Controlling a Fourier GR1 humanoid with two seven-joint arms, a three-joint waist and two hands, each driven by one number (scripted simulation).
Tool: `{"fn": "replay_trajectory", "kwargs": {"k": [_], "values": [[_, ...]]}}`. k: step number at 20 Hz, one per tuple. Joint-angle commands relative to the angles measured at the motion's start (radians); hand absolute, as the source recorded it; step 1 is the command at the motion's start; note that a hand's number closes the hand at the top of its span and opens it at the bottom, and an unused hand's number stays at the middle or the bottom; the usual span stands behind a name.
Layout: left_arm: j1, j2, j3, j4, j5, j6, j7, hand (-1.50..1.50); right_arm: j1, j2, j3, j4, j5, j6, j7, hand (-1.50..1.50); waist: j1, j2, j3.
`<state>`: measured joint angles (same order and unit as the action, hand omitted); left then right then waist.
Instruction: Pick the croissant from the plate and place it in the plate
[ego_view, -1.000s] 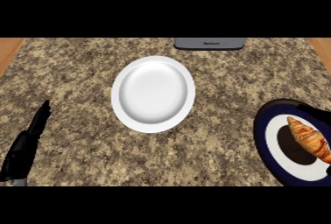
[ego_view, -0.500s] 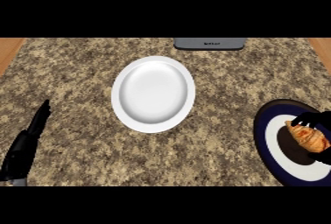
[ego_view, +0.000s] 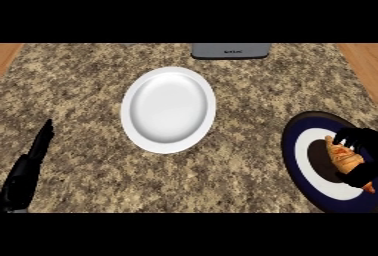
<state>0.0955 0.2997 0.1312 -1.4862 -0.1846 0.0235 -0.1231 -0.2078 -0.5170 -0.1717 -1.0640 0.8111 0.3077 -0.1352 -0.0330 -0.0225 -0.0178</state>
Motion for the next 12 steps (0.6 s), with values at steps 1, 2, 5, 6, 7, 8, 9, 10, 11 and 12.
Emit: {"fn": "replay_trajectory", "kwargs": {"k": [1, 2, 5, 6, 7, 8, 9, 10, 11, 12], "values": [[0.027, 0.003, 0.013, -0.010, 0.001, 0.007, -0.001, 0.00, 0.071, 0.133, -0.059, -0.040, 0.035, -0.127, 0.314, 1.50, -0.027, -0.002, 0.010], [0.027, 0.002, 0.017, -0.005, 0.003, 0.009, -0.012, 0.00, 0.089, 0.167, -0.054, -0.085, 0.051, -0.164, 0.363, 1.50, -0.032, -0.002, 0.009], [0.015, 0.012, 0.018, -0.005, -0.008, 0.012, 0.008, 0.00, 0.092, 0.202, -0.050, -0.263, 0.107, -0.216, 0.523, 1.50, -0.042, -0.005, 0.008], [0.014, 0.004, 0.015, -0.013, 0.003, 0.005, 0.021, 0.00, 0.118, 0.232, -0.021, -0.324, 0.150, -0.256, 0.560, 1.50, -0.039, -0.004, 0.009], [0.048, 0.000, 0.017, -0.039, 0.013, 0.000, 0.000, 0.00, 0.161, 0.232, -0.030, -0.385, 0.174, -0.287, 0.591, 1.50, -0.031, -0.007, 0.011], [0.043, -0.001, 0.015, -0.007, 0.002, 0.005, -0.016, 0.00, 0.147, 0.289, 0.012, -0.450, 0.204, -0.296, 0.651, 1.50, -0.027, -0.002, 0.009], [0.021, 0.006, 0.024, 0.003, 0.003, 0.009, -0.015, 0.00, 0.162, 0.308, 0.025, -0.526, 0.222, -0.301, 0.688, 1.50, -0.034, -0.001, 0.009], [0.073, 0.003, 0.022, -0.013, 0.004, 0.002, -0.035, 0.00, 0.184, 0.318, 0.045, -0.597, 0.255, -0.307, 0.723, 1.50, -0.020, -0.004, 0.010], [0.044, 0.008, 0.022, -0.016, 0.006, -0.002, -0.025, 0.00, 0.184, 0.355, 0.079, -0.659, 0.295, -0.330, 0.764, 1.50, -0.014, 0.001, 0.012], [0.053, -0.012, 0.002, -0.035, -0.005, 0.009, -0.007, 0.00, 0.207, 0.347, 0.105, -0.728, 0.345, -0.337, 0.784, 1.50, -0.021, -0.003, 0.011]]}}
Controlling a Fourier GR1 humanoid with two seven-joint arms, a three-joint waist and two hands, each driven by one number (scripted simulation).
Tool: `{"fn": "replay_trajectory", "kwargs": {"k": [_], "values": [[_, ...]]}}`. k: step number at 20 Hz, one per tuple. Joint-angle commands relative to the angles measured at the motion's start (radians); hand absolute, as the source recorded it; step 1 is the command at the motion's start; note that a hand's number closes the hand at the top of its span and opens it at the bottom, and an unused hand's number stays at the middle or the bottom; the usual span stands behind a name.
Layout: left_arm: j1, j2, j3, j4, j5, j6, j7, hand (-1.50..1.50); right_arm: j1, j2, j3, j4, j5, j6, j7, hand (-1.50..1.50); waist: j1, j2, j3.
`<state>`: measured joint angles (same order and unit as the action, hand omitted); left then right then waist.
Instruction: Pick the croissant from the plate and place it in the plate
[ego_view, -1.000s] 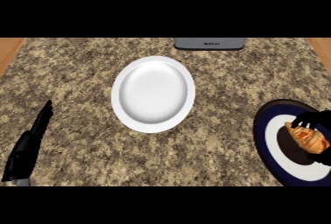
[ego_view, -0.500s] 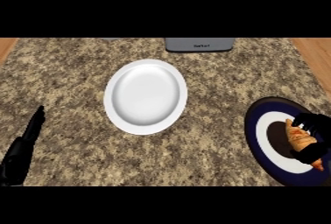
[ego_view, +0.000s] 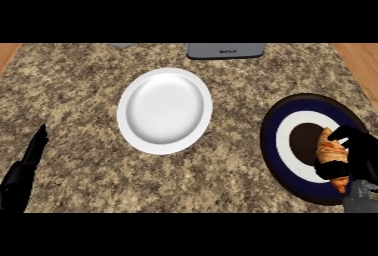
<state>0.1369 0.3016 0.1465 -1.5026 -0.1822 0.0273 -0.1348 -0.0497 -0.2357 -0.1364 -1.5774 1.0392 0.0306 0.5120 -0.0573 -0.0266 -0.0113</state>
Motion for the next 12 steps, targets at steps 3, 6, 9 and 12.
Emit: {"fn": "replay_trajectory", "kwargs": {"k": [3, 6, 9, 12], "values": [[-0.015, 0.004, -0.009, -0.024, 0.004, -0.018, 0.016, 0.00, 0.004, 0.070, 0.152, -0.402, 0.234, 0.002, 0.239, 1.50, 0.024, 0.008, 0.005], [0.001, -0.002, -0.018, -0.007, 0.005, -0.030, -0.015, 0.00, 0.024, 0.107, 0.307, -0.576, 0.346, 0.040, 0.264, 1.50, 0.035, 0.011, 0.006], [-0.059, -0.023, -0.042, 0.005, -0.027, -0.001, 0.023, 0.00, -0.035, 0.181, 0.460, -0.664, 0.383, 0.108, 0.302, 1.50, 0.045, 0.020, 0.008], [-0.034, 0.009, -0.018, -0.040, 0.004, -0.042, 0.015, 0.00, -0.128, 0.232, 0.601, -0.725, 0.437, 0.233, 0.417, 1.50, 0.066, 0.019, 0.008]]}}
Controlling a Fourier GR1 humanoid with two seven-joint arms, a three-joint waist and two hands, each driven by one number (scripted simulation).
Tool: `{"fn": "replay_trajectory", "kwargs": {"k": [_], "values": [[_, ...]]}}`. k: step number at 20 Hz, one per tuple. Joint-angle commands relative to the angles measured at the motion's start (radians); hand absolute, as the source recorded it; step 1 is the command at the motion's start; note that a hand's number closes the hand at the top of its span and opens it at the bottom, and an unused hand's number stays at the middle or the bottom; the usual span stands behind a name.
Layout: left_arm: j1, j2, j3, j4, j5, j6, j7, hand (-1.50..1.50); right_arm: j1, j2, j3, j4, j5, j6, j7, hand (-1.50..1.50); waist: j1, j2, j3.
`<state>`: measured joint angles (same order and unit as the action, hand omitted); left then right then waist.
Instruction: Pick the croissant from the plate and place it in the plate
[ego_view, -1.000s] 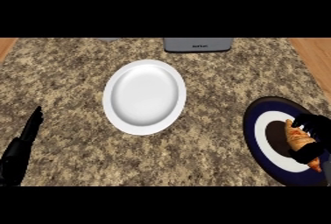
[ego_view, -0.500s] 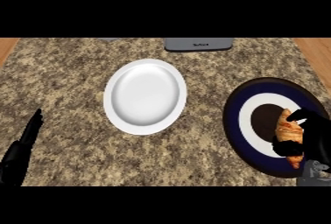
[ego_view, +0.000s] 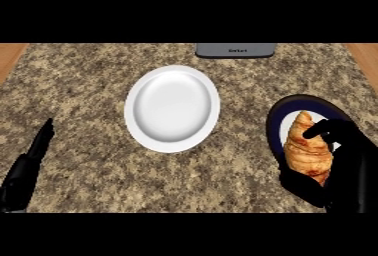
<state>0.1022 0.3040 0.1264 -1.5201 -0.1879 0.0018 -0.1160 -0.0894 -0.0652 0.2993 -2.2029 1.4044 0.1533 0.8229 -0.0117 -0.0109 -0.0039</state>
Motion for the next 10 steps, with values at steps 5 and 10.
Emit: {"fn": "replay_trajectory", "kwargs": {"k": [5, 10], "values": [[-0.060, -0.009, -0.006, 0.021, 0.005, -0.024, 0.039, 0.00, -0.341, 0.064, 0.318, 0.056, 0.033, 0.140, 0.318, 1.50, 0.023, 0.010, 0.002], [-0.039, -0.003, -0.003, 0.005, -0.010, -0.023, 0.003, 0.00, -0.564, 0.065, 0.267, 0.371, -0.115, -0.050, 0.418, 1.50, 0.039, 0.013, 0.003]]}}
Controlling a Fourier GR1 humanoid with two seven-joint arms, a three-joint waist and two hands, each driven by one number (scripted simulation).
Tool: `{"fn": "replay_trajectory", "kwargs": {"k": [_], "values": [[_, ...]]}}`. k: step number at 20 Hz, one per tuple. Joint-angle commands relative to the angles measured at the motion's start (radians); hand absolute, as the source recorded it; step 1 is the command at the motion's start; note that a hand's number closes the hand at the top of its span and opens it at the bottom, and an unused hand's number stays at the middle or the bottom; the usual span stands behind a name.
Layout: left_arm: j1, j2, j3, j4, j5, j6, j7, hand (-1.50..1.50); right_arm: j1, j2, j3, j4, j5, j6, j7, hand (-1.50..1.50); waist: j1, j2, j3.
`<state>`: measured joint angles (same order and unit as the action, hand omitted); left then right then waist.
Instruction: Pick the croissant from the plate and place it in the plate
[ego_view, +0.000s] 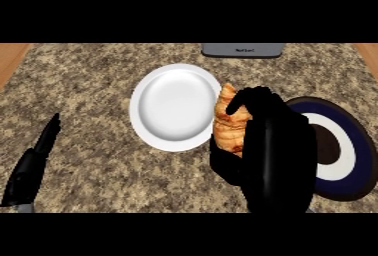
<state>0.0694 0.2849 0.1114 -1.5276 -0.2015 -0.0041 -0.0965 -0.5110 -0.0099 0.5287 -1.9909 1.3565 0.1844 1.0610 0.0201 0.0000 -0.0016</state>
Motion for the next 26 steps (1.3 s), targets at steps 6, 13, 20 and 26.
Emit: {"fn": "replay_trajectory", "kwargs": {"k": [6, 13, 20, 26], "values": [[-0.072, 0.003, 0.010, 0.079, 0.001, -0.017, -0.030, 0.00, -0.320, 0.010, -0.067, 0.424, -0.231, -0.233, 0.176, 1.50, 0.015, 0.009, 0.000], [-0.057, -0.003, 0.003, 0.090, -0.031, 0.003, -0.061, 0.00, -0.422, 0.010, -0.068, 0.746, -0.420, -0.353, 0.118, 1.50, 0.026, 0.011, 0.000], [-0.035, -0.039, -0.049, 0.014, -0.037, -0.014, -0.017, 0.00, -0.543, 0.010, -0.091, 1.054, -0.594, -0.522, -0.004, 1.50, 0.053, 0.014, 0.001], [-0.068, -0.029, -0.017, 0.079, -0.028, -0.009, -0.051, 0.00, -0.500, 0.010, -0.087, 1.146, -0.663, -0.753, 0.053, -1.50, 0.056, 0.018, 0.000]]}}
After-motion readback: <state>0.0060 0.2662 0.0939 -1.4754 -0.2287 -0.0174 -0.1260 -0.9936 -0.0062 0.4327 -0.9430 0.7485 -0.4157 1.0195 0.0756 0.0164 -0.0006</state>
